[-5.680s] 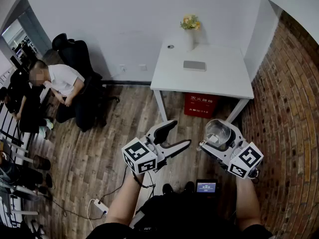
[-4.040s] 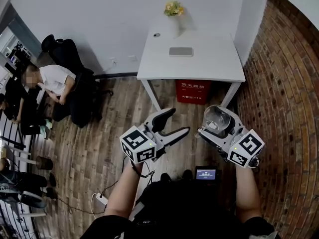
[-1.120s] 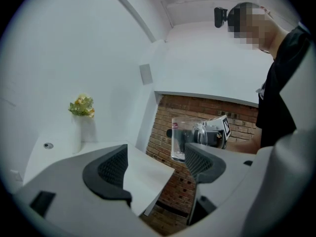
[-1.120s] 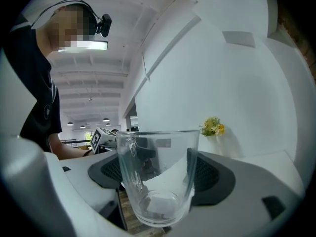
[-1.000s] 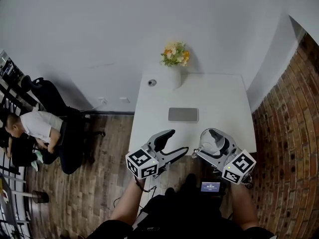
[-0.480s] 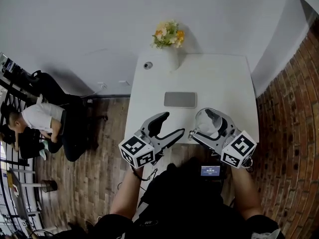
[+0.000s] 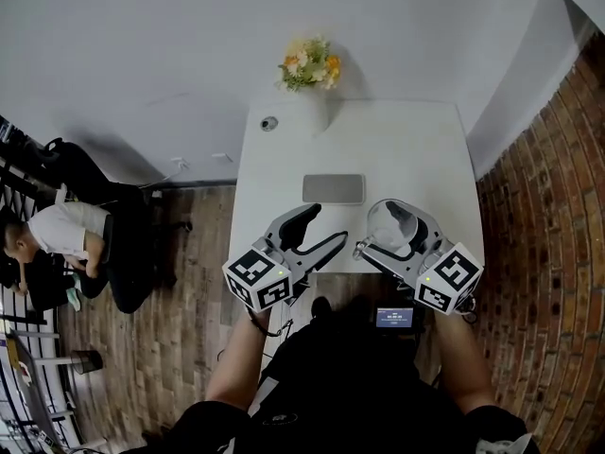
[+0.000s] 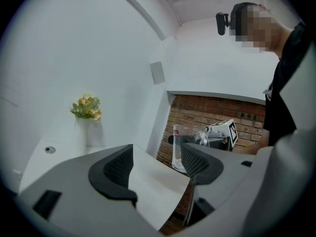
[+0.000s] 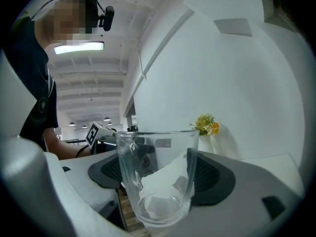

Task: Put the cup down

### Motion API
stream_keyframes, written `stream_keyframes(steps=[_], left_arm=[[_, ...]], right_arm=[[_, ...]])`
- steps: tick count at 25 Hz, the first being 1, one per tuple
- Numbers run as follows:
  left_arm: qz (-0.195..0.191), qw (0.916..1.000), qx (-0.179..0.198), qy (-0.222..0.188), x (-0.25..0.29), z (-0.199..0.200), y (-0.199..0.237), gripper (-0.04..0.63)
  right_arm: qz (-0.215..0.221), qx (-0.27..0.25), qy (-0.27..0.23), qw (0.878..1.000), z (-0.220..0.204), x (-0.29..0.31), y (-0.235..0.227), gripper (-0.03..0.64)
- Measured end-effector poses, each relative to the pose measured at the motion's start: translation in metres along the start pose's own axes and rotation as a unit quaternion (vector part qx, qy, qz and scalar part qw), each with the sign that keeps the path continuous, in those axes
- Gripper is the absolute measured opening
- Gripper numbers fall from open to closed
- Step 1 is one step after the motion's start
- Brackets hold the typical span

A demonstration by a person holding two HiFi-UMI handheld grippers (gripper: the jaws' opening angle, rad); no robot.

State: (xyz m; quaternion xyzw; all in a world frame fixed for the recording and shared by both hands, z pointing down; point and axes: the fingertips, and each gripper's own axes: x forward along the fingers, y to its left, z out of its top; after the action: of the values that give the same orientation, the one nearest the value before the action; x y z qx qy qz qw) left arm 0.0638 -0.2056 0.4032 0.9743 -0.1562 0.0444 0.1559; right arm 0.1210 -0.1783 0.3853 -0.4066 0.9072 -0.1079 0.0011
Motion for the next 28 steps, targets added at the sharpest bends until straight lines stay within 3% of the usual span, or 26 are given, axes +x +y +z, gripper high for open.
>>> stream_keyframes(steps=[8, 17, 28], left_arm=[[0.001, 0.9999, -0.008, 0.006, -0.004, -0.004, 0.016, 0.311], [0.016, 0.9995, -0.007, 0.025, -0.002, -0.011, 0.036, 0.311], [0.04, 0.9978, -0.041, 0.033, 0.009, -0.033, 0.06, 0.284]], right_arm=[[-0.003, -0.001, 0.022, 1.0, -0.015, 0.015, -0.012, 0.377], [-0.011, -0.015, 0.077, 0.997, -0.065, 0.044, -0.046, 0.377], [-0.023, -0.006, 0.101, 0.995, -0.111, 0.101, -0.093, 0.377]])
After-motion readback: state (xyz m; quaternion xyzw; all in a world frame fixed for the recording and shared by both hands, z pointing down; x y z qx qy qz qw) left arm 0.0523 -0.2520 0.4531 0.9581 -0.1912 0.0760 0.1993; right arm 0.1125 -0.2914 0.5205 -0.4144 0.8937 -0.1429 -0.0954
